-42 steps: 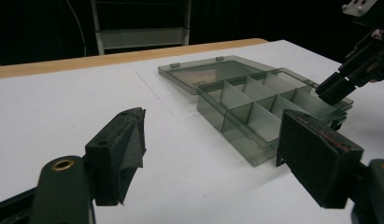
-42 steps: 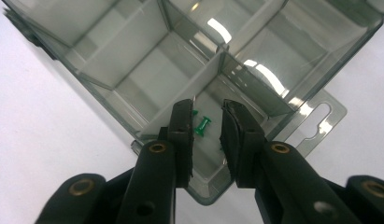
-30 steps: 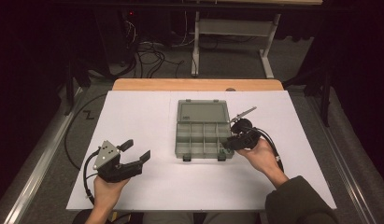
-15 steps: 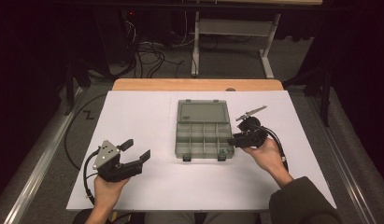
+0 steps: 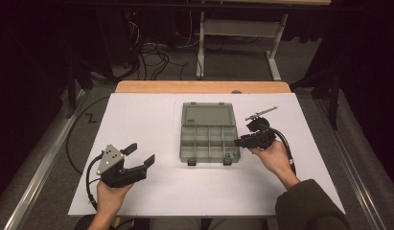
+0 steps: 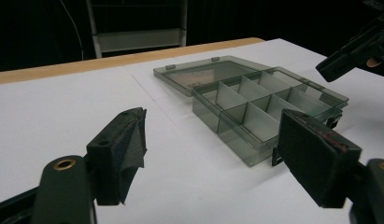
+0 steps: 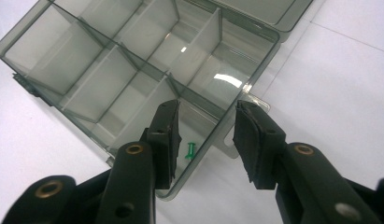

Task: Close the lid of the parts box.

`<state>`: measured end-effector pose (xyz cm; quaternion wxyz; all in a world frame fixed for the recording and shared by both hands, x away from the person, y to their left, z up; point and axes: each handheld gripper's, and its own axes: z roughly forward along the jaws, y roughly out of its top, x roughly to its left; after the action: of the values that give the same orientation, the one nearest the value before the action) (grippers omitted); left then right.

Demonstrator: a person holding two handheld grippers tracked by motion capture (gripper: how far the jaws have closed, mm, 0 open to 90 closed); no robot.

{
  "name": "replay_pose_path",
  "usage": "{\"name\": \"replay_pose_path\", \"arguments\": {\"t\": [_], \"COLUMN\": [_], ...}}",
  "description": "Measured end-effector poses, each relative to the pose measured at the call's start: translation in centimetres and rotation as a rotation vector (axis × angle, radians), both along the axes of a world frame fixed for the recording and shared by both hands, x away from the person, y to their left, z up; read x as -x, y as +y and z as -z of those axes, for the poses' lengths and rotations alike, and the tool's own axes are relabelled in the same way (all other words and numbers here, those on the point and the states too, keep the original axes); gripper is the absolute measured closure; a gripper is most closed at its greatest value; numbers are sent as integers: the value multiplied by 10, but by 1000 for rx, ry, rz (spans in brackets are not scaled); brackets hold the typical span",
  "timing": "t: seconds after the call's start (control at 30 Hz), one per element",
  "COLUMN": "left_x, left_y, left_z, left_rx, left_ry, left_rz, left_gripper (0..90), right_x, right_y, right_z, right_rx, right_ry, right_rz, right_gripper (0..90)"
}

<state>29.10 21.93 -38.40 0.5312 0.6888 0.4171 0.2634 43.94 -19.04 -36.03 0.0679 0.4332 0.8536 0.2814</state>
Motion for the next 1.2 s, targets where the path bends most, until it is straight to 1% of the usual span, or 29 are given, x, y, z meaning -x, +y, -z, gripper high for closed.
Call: {"name": "replay_pose_path", "arguments": {"t": [0.07, 0.13, 0.2, 0.27, 0.37, 0.43, 0.5, 0.57, 0.63, 0.97, 1.13, 1.2], "left_x": [0, 0, 0, 1, 1, 1, 1, 1, 1, 1, 1, 1], "left_y": [-1, -1, 0, 0, -1, -1, -1, -1, -1, -2, -2, -3], "left_z": [0, 0, 0, 0, 0, 0, 0, 0, 0, 0, 0, 0], "left_rx": [-4, -4, -4, -4, -9, -12, -12, -13, -12, -14, -13, -24], "left_ry": [-2, -2, -2, -5, -7, -7, -7, -7, -6, -8, -6, -9], "left_rz": [3, 5, 6, 6, 9, 10, 10, 10, 10, 12, 15, 12], "left_gripper": [247, 247, 247, 247, 247, 247, 247, 247, 247, 247, 247, 247], "right_x": [-2, -3, -5, -9, -13, -15, -17, -19, -19, -24, -25, -26], "right_y": [0, 1, 0, 0, 1, 1, 1, 1, 3, 10, 10, 10], "right_z": [1, 2, 2, 3, 7, 10, 11, 11, 11, 10, 11, 11], "right_rx": [3, 5, -2, -9, -3, 1, -10, -19, -17, 36, 47, 44], "right_ry": [2, -6, -8, 3, 31, 42, 58, 65, 75, 121, 141, 143], "right_rz": [3, 9, 14, 24, 43, 48, 60, 64, 72, 82, 97, 99], "right_gripper": [643, 644, 654, 677, 699, 700, 700, 706, 714, 716, 712, 712]}}
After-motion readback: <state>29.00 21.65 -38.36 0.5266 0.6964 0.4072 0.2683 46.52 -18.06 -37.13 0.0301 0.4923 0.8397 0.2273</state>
